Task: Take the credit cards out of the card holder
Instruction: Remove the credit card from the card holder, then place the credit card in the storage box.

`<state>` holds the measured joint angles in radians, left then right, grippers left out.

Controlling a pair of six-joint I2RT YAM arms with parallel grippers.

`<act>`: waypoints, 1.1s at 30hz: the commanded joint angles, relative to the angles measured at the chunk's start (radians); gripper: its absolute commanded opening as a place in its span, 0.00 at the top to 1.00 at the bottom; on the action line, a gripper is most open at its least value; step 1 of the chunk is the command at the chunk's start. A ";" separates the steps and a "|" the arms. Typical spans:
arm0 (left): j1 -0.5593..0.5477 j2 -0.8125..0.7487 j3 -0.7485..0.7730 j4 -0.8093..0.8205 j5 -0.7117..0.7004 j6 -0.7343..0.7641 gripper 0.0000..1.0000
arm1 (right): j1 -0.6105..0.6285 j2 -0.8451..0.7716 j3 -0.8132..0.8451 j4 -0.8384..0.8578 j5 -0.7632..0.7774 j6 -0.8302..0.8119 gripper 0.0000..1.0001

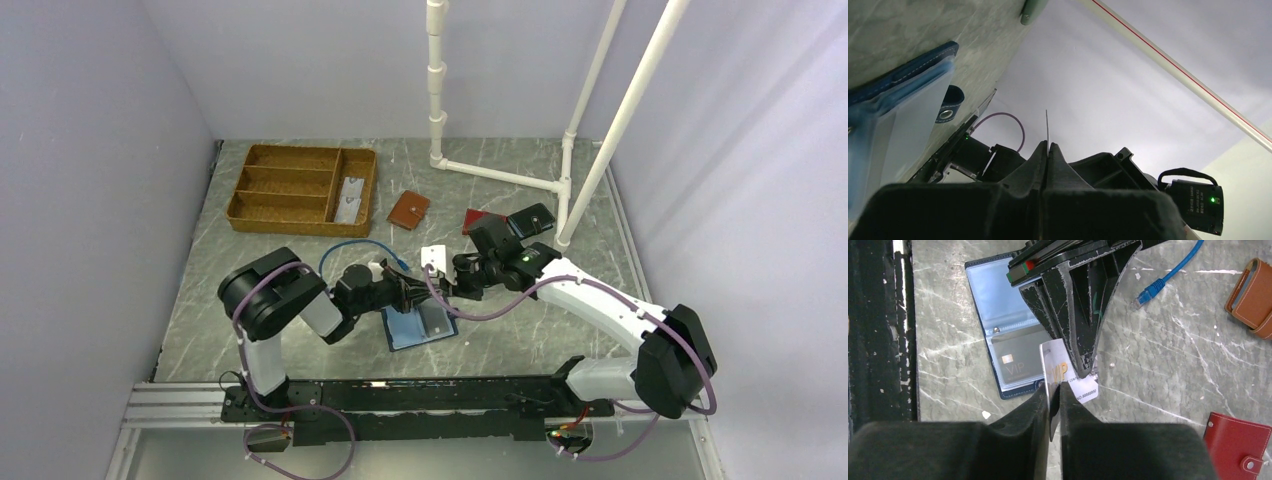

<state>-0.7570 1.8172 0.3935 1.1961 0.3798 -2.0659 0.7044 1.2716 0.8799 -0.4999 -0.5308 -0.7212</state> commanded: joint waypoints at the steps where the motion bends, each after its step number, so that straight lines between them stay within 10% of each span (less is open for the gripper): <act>1: -0.011 0.064 0.022 0.310 0.022 -0.016 1.00 | 0.011 -0.010 0.014 0.011 -0.044 -0.015 0.82; 6: -0.006 0.119 0.005 0.356 0.035 0.063 1.00 | -0.013 -0.003 0.069 -0.118 -0.147 -0.078 0.46; 12: 0.027 0.145 -0.031 0.355 0.081 0.248 1.00 | -0.092 -0.041 0.112 -0.288 -0.314 -0.212 0.28; 26: 0.059 0.097 -0.032 0.131 0.180 0.859 1.00 | -0.148 -0.066 0.108 -0.297 -0.345 -0.221 0.25; 33: 0.067 -0.108 0.009 -0.271 0.146 1.123 1.00 | -0.149 -0.060 0.105 -0.282 -0.334 -0.205 0.25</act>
<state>-0.6983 1.8252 0.3660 1.1515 0.5373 -1.1580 0.5587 1.2182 0.9550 -0.7994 -0.8326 -0.9222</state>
